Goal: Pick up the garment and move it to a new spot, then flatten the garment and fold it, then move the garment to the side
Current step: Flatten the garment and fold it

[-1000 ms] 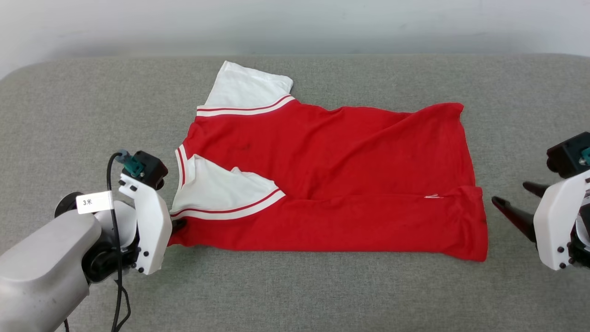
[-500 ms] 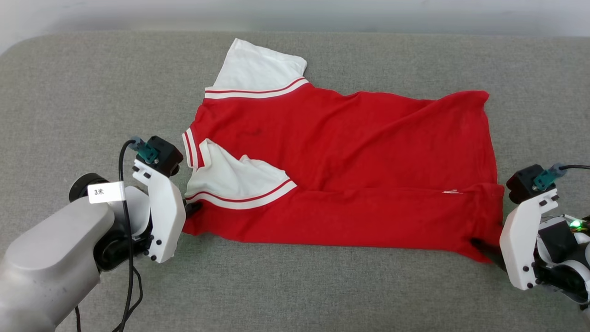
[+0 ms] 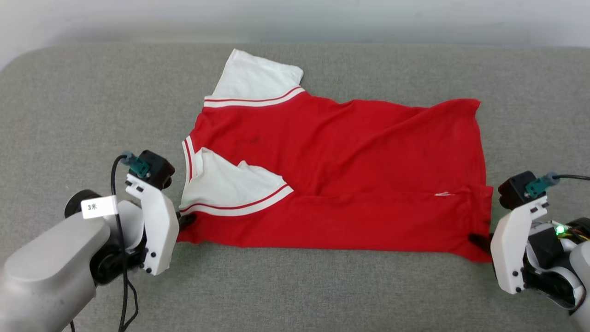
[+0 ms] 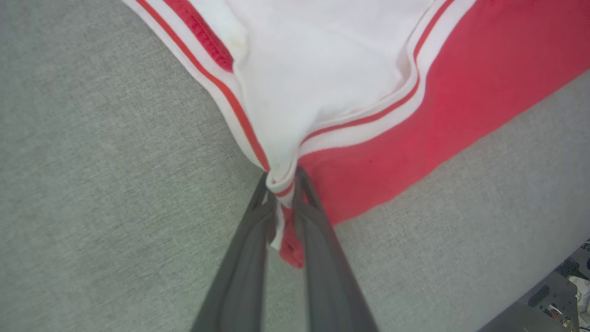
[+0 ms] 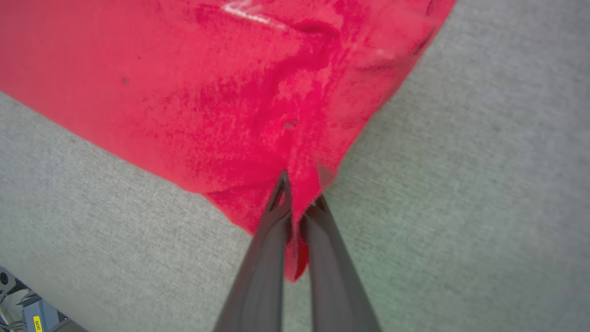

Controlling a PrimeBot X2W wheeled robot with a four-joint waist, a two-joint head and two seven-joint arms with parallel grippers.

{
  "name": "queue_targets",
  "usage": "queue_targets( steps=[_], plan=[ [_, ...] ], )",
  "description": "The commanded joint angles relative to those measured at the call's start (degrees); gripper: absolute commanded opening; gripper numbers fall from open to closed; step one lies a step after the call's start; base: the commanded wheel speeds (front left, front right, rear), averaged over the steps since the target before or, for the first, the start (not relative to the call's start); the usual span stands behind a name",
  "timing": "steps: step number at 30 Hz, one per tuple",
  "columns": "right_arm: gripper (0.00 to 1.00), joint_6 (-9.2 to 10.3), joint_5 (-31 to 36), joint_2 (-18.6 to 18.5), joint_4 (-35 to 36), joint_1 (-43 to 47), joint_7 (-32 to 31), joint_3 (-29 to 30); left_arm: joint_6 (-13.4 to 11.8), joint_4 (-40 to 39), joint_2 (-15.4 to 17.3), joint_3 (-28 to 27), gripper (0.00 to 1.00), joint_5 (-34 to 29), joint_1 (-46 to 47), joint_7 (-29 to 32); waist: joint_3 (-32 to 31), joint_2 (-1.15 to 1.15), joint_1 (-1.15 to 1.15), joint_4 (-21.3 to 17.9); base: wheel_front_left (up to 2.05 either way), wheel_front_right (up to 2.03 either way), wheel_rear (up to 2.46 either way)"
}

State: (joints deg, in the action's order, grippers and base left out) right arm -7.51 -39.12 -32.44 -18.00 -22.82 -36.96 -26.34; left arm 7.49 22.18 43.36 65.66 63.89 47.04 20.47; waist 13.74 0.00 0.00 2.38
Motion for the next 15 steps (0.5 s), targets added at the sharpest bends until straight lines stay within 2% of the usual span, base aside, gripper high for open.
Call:
queue_targets(
  steps=[1,8,15],
  plan=[
    [0.00,0.06,-0.69,-0.93,-0.13,1.19,0.65,-0.25,-0.17,-0.23,0.60,-0.28,0.00,0.54,-1.17,-0.60,-1.70,0.00,0.00,-0.48,0.00,0.00,0.00],
    [0.00,0.06,-3.32,-4.38,5.21,5.36,3.50,1.57,-1.29,-3.62,3.34,0.07,0.00,1.75,-4.79,-1.11,-5.99,0.00,0.00,-0.62,0.00,0.00,0.00],
    [0.00,0.07,-4.03,-7.22,11.86,13.18,1.70,6.05,-3.93,-9.50,6.74,0.79,0.00,2.99,-9.25,-1.44,-7.70,0.00,0.00,-0.45,0.00,0.00,0.00]
  ],
)
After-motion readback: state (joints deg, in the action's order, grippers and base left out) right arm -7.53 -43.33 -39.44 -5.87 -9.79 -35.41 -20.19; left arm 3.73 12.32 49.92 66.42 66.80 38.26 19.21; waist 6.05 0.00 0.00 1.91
